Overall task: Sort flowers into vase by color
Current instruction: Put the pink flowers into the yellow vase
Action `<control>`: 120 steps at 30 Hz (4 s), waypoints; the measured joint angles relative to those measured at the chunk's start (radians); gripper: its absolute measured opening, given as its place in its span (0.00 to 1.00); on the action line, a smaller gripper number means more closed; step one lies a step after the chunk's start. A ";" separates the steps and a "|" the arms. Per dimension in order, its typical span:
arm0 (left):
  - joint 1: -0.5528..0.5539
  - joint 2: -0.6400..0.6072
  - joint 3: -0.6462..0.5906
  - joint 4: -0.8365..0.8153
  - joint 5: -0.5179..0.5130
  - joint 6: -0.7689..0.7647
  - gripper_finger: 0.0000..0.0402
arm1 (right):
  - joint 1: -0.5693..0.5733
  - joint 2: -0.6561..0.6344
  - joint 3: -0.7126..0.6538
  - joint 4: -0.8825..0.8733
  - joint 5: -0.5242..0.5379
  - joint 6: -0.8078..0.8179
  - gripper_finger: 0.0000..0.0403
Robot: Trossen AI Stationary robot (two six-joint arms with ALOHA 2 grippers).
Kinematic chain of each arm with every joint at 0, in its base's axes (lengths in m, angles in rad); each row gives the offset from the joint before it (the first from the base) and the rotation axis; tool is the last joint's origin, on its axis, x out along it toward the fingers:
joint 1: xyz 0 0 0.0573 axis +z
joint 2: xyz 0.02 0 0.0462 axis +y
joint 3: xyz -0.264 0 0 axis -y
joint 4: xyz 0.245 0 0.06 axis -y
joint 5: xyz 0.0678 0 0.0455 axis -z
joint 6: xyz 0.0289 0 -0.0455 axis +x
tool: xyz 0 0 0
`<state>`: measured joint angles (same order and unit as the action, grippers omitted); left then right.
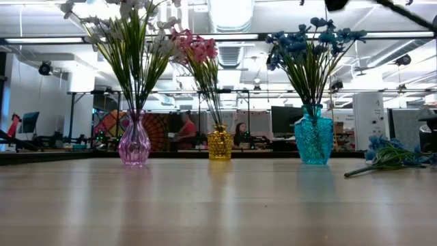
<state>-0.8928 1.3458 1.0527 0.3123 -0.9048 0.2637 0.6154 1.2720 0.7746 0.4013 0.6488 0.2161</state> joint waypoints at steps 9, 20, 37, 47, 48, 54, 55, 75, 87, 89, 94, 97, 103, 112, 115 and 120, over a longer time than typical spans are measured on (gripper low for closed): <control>0.045 0.080 -0.002 -0.007 -0.043 -0.047 0.47 | 0.000 0.001 0.000 0.250 -0.166 -0.200 0.03; 0.248 0.223 -0.002 0.146 0.221 -0.113 0.47 | -0.038 0.132 0.000 0.703 -0.422 -0.470 0.03; 0.436 0.424 0.018 0.455 0.557 -0.177 0.47 | -0.132 0.299 0.055 0.921 -0.450 -0.572 0.03; 0.445 0.432 0.029 0.445 0.556 -0.162 0.28 | -0.132 0.327 0.103 0.914 -0.466 -0.615 0.03; 0.445 0.431 0.029 0.435 0.556 -0.167 0.22 | -0.132 0.327 0.103 0.914 -0.466 -0.603 0.03; 0.445 0.425 0.028 0.388 0.546 -0.200 0.04 | -0.132 0.319 0.095 0.898 -0.439 -0.540 0.03; 0.444 0.422 0.027 0.383 0.541 -0.202 0.04 | -0.132 0.316 0.095 0.890 -0.439 -0.529 0.03; 0.425 0.359 0.027 0.126 0.407 -0.274 0.02 | -0.126 0.156 0.193 0.203 -0.235 -0.332 0.46; 0.421 0.328 0.030 -0.039 0.302 -0.315 0.02 | -0.096 0.151 0.494 -0.624 -0.068 -0.089 0.56; 0.419 0.321 0.030 -0.050 0.293 -0.317 0.02 | -0.081 0.145 0.504 -0.672 -0.059 -0.056 0.56; 0.415 0.314 0.032 -0.054 0.279 -0.314 0.02 | -0.044 0.136 0.507 -0.747 0.008 -0.001 0.57; 0.415 0.313 0.032 -0.060 0.278 -0.314 0.02 | -0.030 0.132 0.506 -0.809 0.034 0.045 0.57; 0.415 0.314 0.032 -0.060 0.277 -0.314 0.02 | -0.028 0.140 0.477 -0.710 0.108 0.005 0.57; 0.415 0.316 0.032 -0.050 0.276 -0.310 0.02 | -0.040 0.152 0.419 -0.373 0.050 -0.189 0.57; 0.416 0.316 0.032 -0.043 0.276 -0.310 0.02 | -0.052 0.171 0.412 -0.316 0.038 -0.235 0.57; 0.416 0.316 0.032 -0.033 0.276 -0.310 0.02 | -0.074 0.189 0.412 -0.258 -0.021 -0.244 0.56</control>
<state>-0.4763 1.6619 1.0843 0.2797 -0.6292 -0.0463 0.5412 1.4609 1.1862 0.1438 0.6278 -0.0277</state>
